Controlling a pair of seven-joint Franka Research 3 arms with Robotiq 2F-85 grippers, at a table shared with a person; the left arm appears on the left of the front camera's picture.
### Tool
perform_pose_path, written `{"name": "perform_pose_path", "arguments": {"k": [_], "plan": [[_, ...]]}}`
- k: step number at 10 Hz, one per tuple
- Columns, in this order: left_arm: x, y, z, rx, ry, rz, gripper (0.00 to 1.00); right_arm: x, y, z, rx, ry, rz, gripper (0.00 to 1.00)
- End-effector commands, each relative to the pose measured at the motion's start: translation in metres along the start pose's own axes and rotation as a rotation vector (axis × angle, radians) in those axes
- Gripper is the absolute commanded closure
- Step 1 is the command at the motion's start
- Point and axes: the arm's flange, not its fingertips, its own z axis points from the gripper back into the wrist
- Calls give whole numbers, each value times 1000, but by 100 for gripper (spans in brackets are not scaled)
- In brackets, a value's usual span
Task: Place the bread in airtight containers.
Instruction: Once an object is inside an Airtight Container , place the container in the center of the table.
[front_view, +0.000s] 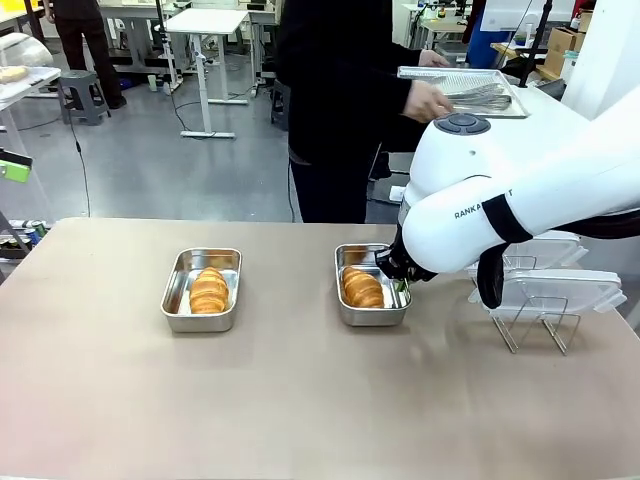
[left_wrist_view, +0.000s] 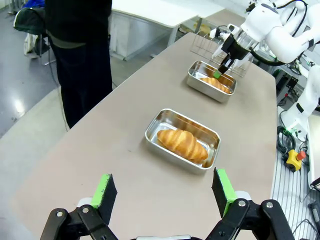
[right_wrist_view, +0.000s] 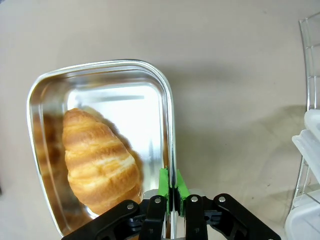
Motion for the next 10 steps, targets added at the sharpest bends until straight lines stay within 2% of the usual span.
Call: {"name": "perform_pose_path", "arguments": {"k": [1,2,3,4,5,7,8,10], "plan": [[2,-1,1,-3,-6,-8,0,0,6,-3,-10,-38,-31,95],[2,-1,1,-3,-6,-8,0,-1,4,-5,-14,-35,-32,95],[2,-1,1,-3,-6,-8,0,-1,2,-6,-41,-32,-29,54],[2,-1,1,-3,-6,-8,0,-1,1,-7,-46,-33,-30,40],[2,-1,1,-3,-6,-8,0,-1,0,-6,-44,-32,-31,0],[2,-1,1,-3,-6,-8,0,2,-6,18,0,-87,-21,0],[2,-1,1,-3,-6,-8,0,7,-11,44,44,-143,-7,16],[2,-1,1,-3,-6,-8,0,17,-27,91,182,-210,70,0]]}}
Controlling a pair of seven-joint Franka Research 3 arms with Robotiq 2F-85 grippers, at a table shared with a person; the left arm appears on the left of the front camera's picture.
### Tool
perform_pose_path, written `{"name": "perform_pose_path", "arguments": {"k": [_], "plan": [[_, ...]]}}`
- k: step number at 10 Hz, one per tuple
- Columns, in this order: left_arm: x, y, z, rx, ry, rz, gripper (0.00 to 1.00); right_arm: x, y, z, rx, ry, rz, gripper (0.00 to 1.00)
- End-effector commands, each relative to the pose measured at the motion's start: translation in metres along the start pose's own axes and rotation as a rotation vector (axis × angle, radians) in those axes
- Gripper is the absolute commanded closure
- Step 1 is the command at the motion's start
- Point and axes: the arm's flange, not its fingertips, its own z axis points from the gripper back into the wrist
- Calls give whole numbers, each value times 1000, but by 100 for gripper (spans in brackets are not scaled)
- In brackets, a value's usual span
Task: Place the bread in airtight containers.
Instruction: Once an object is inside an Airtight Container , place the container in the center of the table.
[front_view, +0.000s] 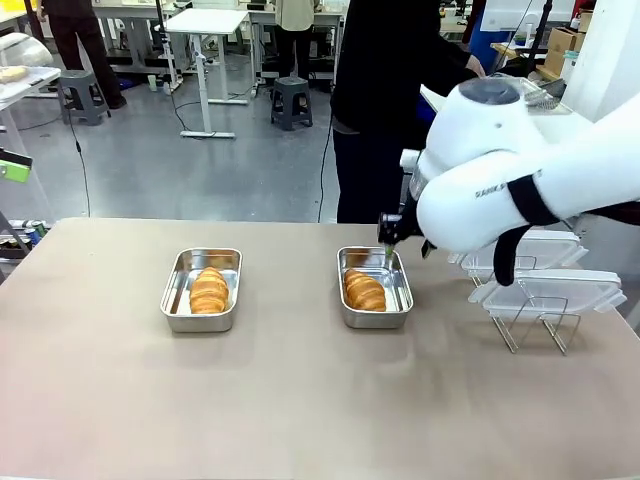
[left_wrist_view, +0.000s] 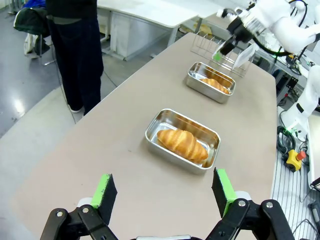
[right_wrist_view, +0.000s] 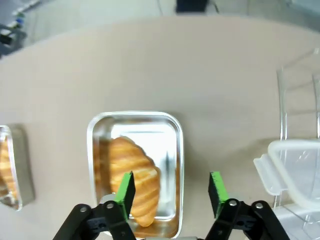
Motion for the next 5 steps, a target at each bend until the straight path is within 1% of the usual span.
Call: {"name": "perform_pose_path", "arguments": {"k": [1,3,5], "plan": [[2,-2,1,-4,-5,-8,0,9,-27,37,180,-53,98,0],[2,-2,1,-4,-5,-8,0,27,-53,75,340,-104,249,0],[2,-2,1,-4,-5,-8,0,37,-86,94,411,-145,405,0]]}}
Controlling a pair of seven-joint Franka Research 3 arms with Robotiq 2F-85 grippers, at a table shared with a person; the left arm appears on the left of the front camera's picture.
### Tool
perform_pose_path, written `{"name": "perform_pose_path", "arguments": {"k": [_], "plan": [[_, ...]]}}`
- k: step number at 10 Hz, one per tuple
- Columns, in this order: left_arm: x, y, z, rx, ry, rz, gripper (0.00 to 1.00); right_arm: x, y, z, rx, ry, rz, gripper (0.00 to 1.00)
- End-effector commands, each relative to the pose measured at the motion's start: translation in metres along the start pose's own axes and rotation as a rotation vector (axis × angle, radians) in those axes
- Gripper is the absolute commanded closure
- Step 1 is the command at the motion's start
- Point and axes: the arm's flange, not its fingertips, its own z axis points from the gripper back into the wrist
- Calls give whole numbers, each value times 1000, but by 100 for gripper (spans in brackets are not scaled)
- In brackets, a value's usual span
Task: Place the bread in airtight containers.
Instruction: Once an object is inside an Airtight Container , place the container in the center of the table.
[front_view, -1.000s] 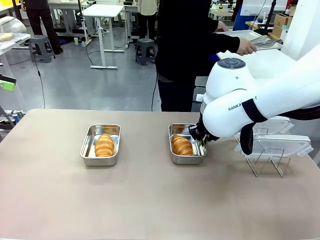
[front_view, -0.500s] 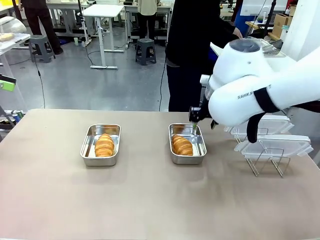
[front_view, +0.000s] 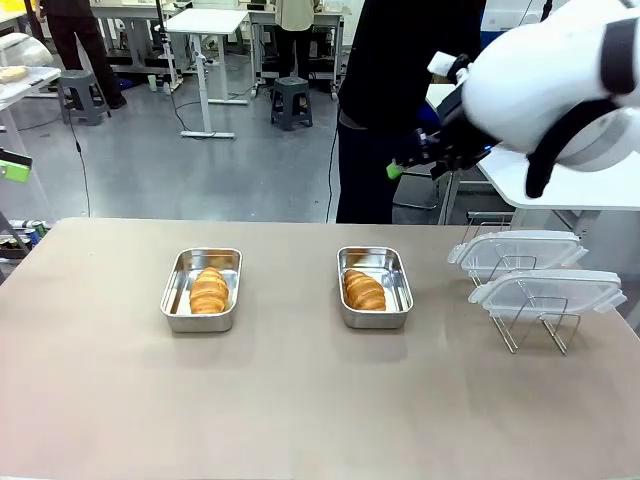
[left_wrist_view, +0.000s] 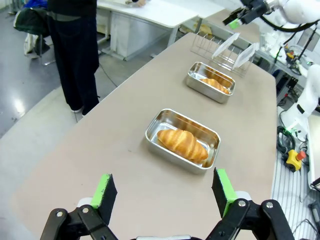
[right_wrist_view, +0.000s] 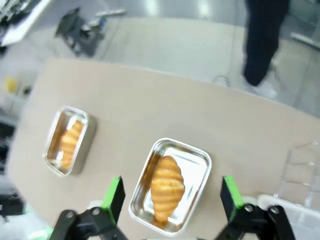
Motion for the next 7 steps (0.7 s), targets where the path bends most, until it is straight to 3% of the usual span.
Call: {"name": "perform_pose_path", "arguments": {"k": [1,4,7], "plan": [[2,-2,1,-4,-6,-8,0,-12,-67,24,152,46,196,0],[2,-2,1,-4,-6,-8,0,-33,-130,53,394,50,476,0],[2,-2,1,-4,-6,-8,0,-69,-179,65,502,-91,639,0]]}}
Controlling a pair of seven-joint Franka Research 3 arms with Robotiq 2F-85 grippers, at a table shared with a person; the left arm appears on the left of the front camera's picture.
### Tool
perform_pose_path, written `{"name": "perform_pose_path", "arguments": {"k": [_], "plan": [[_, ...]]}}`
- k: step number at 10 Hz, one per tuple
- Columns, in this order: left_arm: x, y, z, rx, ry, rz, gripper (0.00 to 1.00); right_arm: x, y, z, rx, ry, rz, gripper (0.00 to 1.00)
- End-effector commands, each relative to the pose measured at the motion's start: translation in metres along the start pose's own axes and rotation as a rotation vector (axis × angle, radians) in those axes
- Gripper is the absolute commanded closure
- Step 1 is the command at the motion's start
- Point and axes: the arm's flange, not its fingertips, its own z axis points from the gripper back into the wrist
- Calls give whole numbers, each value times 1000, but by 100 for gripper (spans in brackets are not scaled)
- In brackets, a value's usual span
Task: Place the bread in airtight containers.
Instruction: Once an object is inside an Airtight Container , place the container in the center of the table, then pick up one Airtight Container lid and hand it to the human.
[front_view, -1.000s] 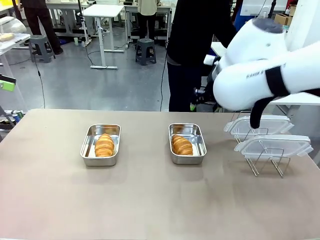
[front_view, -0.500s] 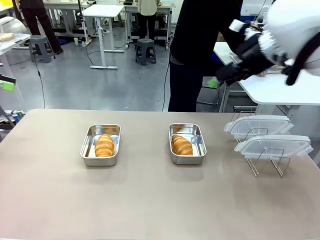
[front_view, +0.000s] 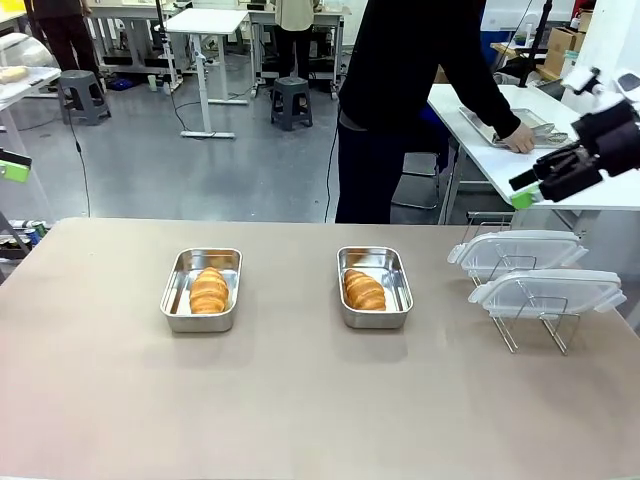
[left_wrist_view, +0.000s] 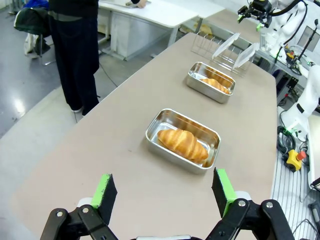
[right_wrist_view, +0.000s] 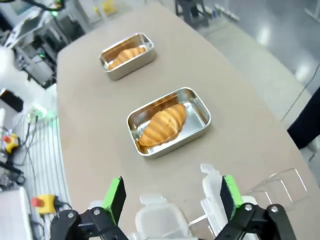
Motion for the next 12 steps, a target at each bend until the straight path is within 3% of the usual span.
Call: {"name": "perform_pose_path", "arguments": {"k": [1,5,12], "plan": [[2,-2,0,-5,-6,-8,0,-27,-6,2,47,-115,128,0],[2,-2,0,-5,-6,-8,0,-53,-3,9,78,-214,166,0],[2,-2,0,-5,-6,-8,0,-54,0,12,63,-179,159,0]]}}
